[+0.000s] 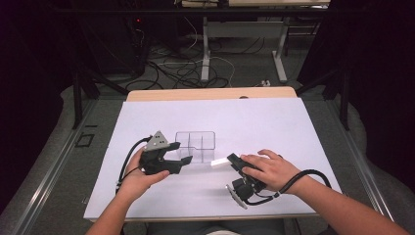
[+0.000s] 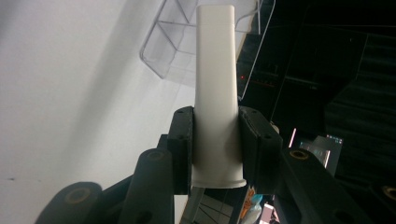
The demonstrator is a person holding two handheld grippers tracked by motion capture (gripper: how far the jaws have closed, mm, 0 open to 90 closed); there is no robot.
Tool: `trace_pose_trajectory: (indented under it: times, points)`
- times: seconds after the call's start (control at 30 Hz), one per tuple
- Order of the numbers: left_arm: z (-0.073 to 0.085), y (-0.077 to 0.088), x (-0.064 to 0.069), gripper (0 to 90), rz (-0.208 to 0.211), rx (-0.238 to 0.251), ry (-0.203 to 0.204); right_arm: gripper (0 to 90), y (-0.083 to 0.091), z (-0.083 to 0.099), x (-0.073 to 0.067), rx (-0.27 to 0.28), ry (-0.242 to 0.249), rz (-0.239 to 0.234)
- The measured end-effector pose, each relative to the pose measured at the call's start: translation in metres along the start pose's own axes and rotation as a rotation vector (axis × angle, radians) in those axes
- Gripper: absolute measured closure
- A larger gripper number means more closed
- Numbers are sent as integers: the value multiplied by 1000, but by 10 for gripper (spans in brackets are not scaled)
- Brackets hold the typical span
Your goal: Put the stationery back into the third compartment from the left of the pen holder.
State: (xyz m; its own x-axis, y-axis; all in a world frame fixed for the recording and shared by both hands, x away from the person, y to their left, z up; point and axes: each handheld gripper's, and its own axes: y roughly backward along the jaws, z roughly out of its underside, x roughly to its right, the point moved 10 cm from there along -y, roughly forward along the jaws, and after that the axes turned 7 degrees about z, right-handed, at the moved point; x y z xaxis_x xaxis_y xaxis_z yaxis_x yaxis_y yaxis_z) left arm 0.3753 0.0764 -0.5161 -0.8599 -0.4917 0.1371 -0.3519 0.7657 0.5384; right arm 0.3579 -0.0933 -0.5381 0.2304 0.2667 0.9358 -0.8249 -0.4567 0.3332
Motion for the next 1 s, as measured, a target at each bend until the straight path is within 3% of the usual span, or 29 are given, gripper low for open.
trace_pose_trajectory:
  times: [0.17,0.23,0.3,0.47,0.63,1.0]
  points:
    - [4,-13,14,365,44,-38,-34,673,0,-10,-1,22,24,-8]
    - [6,-19,19,368,52,-58,-46,673,-1,-15,0,45,59,-7]
    - [9,-24,24,371,75,-77,-60,673,-1,-17,-3,42,40,-10]
    - [17,-36,33,385,97,-146,-106,673,-2,-23,-10,57,56,-24]
    - [20,-47,39,419,123,-216,-126,673,-3,-27,-14,64,80,-38]
    - [18,-64,47,485,184,-354,-174,673,-6,-32,-14,91,145,-12]
